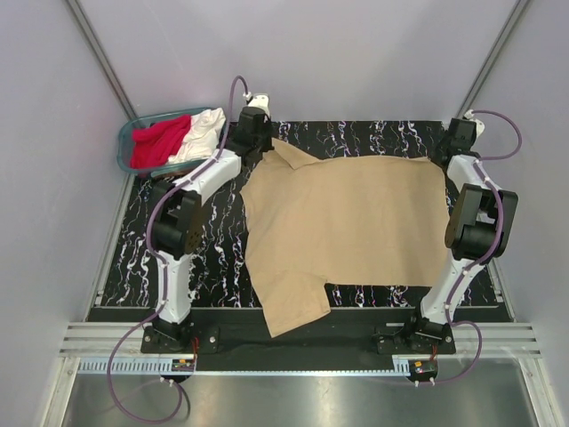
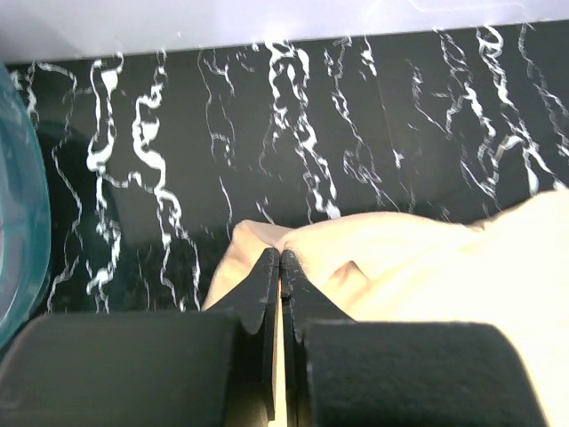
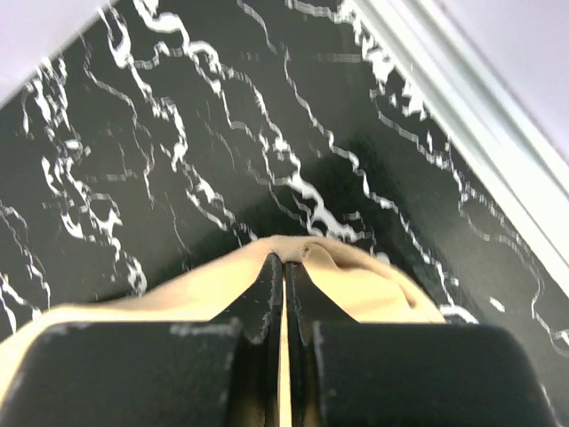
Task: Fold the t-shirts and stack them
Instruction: Flatten the tshirt out
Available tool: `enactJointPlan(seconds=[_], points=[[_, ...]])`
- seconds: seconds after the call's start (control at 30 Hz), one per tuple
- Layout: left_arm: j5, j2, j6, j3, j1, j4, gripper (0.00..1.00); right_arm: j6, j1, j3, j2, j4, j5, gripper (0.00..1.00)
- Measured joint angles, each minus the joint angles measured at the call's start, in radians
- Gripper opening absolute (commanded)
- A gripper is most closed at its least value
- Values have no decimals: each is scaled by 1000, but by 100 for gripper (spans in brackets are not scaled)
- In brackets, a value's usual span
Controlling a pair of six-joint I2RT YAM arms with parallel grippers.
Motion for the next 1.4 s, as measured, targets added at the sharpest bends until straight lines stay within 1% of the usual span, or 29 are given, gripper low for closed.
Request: enactJointPlan(seconds=[0.2, 0.4, 0.57, 0.7, 0.77, 1.07, 1.27, 1.4], points=[[52, -123, -69, -44, 0, -99, 0, 17, -5, 13, 1, -101, -22, 0], [68, -220, -104, -62, 0, -121, 0, 43, -18, 13, -6, -171, -28, 0], [68, -243, -91, 31, 0, -166, 0, 67, -26, 16, -82, -241, -24, 0], [66, -305, -55, 128, 0, -204, 0, 98, -27, 26, -253, -300, -21, 0], [65, -362, -37, 170, 0, -210, 0, 115, -27, 58, -351, -327, -20, 0], [55, -762, 0, 269, 0, -164, 0, 181, -27, 257, -783, -409, -8, 0], [64, -980, -12, 338, 0, -139, 0, 192, -27, 401, -975, -494, -6, 0], [77, -1101, -36, 369, 0, -124, 0, 192, -27, 503, -1065, -555, -7, 0]])
